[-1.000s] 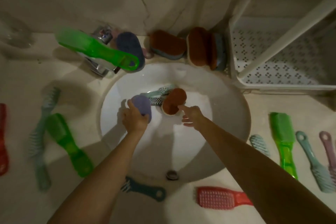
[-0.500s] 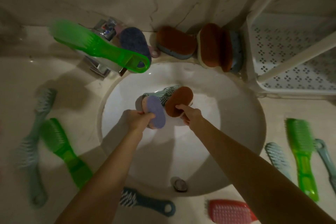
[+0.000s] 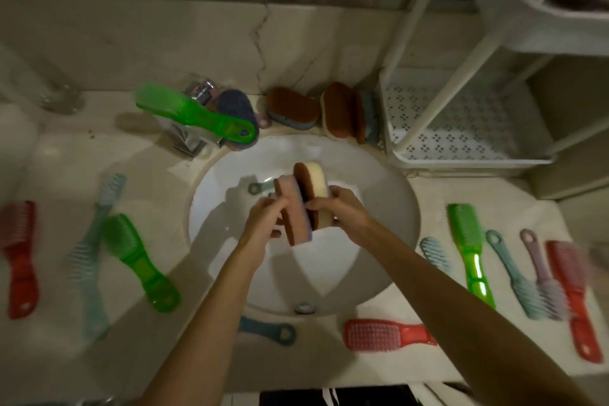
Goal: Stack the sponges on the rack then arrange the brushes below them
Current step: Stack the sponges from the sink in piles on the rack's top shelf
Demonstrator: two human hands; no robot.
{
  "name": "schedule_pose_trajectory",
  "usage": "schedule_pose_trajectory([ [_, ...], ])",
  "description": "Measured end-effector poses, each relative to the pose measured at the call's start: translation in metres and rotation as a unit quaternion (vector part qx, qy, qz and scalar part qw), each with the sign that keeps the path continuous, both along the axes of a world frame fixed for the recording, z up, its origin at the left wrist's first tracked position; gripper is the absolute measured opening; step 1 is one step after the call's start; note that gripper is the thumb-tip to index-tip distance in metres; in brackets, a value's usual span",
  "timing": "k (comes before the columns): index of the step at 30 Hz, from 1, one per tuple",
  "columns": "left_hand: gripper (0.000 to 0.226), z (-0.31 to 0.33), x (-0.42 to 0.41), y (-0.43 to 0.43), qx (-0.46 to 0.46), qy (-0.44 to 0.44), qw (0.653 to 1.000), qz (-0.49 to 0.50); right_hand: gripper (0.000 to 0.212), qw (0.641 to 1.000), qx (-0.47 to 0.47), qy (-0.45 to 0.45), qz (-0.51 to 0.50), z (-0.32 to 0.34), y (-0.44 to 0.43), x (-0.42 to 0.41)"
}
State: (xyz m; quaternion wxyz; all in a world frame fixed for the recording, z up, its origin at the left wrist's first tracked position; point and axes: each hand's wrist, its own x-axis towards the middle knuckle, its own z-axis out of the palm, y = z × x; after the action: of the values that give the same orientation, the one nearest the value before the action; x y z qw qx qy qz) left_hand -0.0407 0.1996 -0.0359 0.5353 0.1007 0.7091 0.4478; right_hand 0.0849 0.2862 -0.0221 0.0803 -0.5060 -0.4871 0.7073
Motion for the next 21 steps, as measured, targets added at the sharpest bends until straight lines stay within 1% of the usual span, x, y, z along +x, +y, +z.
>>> schedule_pose_trajectory([
  [2,0.014,0.027,0.006,0.003,0.048,0.002,0.999,0.011,0.052,0.999,0.015,0.028,0.015,0.026,0.001,0.009],
  [4,0.015,0.054,0.010,0.008,0.093,0.007,0.995,0.020,0.052,0.997,0.046,0.050,0.026,0.054,0.005,0.017],
  [6,0.014,0.082,0.013,0.016,0.139,0.008,0.990,0.037,0.041,0.993,0.074,0.085,0.034,0.081,0.012,0.025],
  [8,0.012,0.110,0.017,0.025,0.186,0.023,0.980,0.070,0.019,0.988,0.109,0.105,0.041,0.109,0.018,0.030],
  [10,0.014,0.142,0.021,0.036,0.226,0.050,0.966,0.113,0.021,0.979,0.163,0.113,0.037,0.140,0.023,0.030],
  [12,0.016,0.173,0.023,0.046,0.256,0.055,0.953,0.150,0.019,0.968,0.219,0.120,0.023,0.169,0.025,0.028],
  [13,0.019,0.187,0.023,0.050,0.267,0.046,0.949,0.163,0.017,0.962,0.242,0.126,0.013,0.183,0.026,0.028],
  [14,0.026,0.201,0.023,0.054,0.279,0.042,0.944,0.170,0.017,0.955,0.266,0.130,0.006,0.198,0.028,0.028],
  [16,0.051,0.229,0.021,0.062,0.313,0.068,0.931,0.176,0.018,0.939,0.317,0.133,-0.003,0.223,0.032,0.028],
  [18,0.067,0.258,0.023,0.068,0.350,0.085,0.917,0.173,0.023,0.924,0.360,0.124,-0.022,0.249,0.037,0.027],
  [19,0.068,0.270,0.024,0.072,0.364,0.084,0.911,0.174,0.028,0.916,0.382,0.116,-0.038,0.260,0.040,0.026],
  [21,0.055,0.292,0.028,0.079,0.384,0.073,0.905,0.170,0.027,0.898,0.422,0.107,-0.060,0.282,0.048,0.023],
])
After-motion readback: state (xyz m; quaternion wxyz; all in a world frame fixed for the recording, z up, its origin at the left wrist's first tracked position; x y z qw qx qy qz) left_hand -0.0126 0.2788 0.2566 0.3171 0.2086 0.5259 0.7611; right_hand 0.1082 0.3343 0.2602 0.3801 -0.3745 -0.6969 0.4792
